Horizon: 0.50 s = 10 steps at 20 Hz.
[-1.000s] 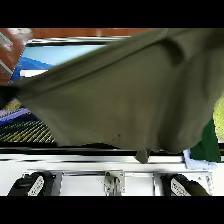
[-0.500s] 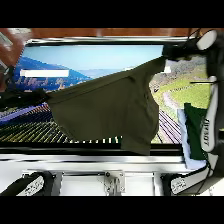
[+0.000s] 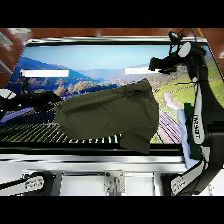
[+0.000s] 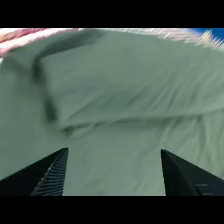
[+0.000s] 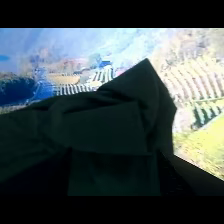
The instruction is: Fold the shirts.
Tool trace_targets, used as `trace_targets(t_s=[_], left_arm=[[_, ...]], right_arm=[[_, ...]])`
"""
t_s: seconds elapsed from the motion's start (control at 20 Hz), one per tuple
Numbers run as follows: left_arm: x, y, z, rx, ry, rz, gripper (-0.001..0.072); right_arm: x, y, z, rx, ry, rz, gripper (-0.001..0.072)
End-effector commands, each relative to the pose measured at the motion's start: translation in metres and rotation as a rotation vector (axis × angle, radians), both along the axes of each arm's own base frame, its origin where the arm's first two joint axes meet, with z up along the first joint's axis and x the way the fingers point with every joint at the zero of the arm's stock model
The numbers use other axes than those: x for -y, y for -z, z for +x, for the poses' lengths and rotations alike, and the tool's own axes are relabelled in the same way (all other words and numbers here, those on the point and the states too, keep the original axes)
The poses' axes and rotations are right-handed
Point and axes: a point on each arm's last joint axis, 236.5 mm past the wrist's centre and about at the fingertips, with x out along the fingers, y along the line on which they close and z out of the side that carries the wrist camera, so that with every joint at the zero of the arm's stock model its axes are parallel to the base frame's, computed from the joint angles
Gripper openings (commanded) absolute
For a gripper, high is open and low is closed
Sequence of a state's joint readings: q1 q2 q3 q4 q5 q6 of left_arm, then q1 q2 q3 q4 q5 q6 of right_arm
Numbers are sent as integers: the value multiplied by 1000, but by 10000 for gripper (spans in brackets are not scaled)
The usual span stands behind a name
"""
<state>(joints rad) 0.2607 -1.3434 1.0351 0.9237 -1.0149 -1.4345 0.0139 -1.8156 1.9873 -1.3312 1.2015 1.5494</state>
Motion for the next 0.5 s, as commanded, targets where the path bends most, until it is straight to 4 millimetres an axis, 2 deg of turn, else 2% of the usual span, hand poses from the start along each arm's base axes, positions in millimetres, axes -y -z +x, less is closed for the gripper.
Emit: trace_targets(t_s=[0.0,0.05,0.1,0.15,0.2,0.25,0.3,0.35,0.45], left_arm=[[-40,-2,-68,-244,79,-13,571],[-51,-1,-90,-301,87,-14,440],[-55,2,-108,-333,97,-12,409],[-54,8,-123,-351,88,-22,411],[-47,17,-136,-370,83,-37,444],[-37,32,-150,-393,74,-55,660],[-24,46,-161,-411,69,-82,712],[-12,57,-168,-417,71,-113,712],[8,76,-166,-383,38,-155,712]], right_arm=[[88,-20,-59,-148,19,-244,620],[116,-20,-82,-225,59,-276,493],[132,-17,-103,-304,88,-241,409],[134,-10,-117,-362,95,-162,386],[128,-2,-127,-404,93,-52,387],[119,7,-133,-434,84,54,392],[106,18,-139,-467,71,161,511],[94,29,-146,-505,61,246,639],[80,57,-158,-568,63,322,662]])
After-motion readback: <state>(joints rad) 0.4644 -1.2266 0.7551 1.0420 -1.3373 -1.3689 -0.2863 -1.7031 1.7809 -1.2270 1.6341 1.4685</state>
